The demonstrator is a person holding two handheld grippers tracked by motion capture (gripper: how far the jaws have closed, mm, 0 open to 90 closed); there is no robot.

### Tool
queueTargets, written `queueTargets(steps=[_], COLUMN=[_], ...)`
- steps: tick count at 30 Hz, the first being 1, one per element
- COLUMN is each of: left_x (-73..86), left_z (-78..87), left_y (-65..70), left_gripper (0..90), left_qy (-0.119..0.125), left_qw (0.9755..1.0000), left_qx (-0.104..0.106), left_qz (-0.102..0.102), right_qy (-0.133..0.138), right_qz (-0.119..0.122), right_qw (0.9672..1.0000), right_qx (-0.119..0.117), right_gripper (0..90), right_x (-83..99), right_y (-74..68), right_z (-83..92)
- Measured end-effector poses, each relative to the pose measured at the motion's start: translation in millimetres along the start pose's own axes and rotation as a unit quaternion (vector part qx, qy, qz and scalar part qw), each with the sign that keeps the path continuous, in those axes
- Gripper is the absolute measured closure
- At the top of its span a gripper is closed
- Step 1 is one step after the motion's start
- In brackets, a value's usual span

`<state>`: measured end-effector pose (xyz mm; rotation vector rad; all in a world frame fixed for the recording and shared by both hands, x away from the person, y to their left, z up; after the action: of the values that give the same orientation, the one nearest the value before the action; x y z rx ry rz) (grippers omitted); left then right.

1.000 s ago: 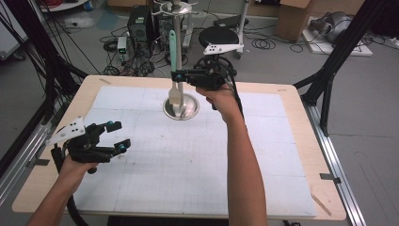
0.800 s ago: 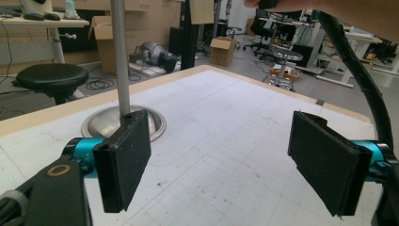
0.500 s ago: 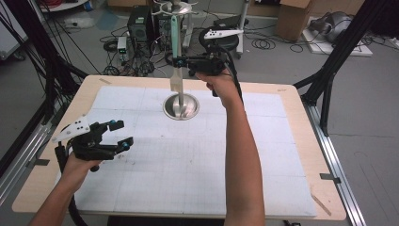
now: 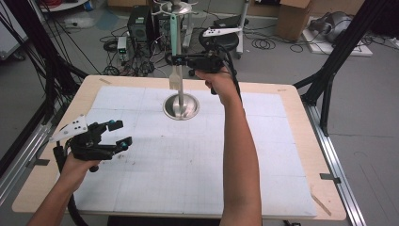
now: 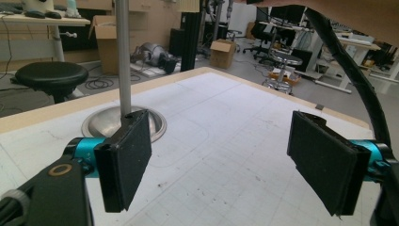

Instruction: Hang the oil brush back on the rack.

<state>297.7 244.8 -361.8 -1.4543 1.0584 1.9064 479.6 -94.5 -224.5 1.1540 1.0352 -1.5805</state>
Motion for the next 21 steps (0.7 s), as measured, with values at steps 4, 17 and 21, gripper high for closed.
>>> queueTargets(steps=[4, 17, 21], left_x=[0.2, 0.3, 0.7], left_z=[-1.0, 0.1, -0.7], left_y=[0.3, 0.4, 0.6], left_gripper=[22.6, 22.6, 22.6], left_qy=[-0.004, -0.009, -0.010], left_qw=[1.0000, 1.0000, 0.9999], left_qx=[0.001, 0.000, -0.002], left_qz=[-0.001, -0.001, -0.001], right_qy=[0.002, -0.003, -0.011], right_qz=[-0.003, -0.015, -0.012], right_qw=[1.0000, 0.9998, 0.9997], right_qx=[0.002, 0.014, 0.021], right_gripper=[84.4, 84.4, 80.5], right_x=[0.7, 5.1, 5.7], right_y=[2.1, 9.2, 8.3], right_z=[-0.4, -1.9, -2.1])
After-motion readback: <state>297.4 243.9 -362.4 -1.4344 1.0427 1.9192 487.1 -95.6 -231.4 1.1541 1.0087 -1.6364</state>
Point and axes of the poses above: each handheld gripper's, and its own axes: z roughly backward along the jaws, x roughly out of its underside, y roughly to its right, the point moved 1 cm from there along -z, roughly forward along the jaws, and after that the axes turned 8 degrees about z, right-handed, at the moved point
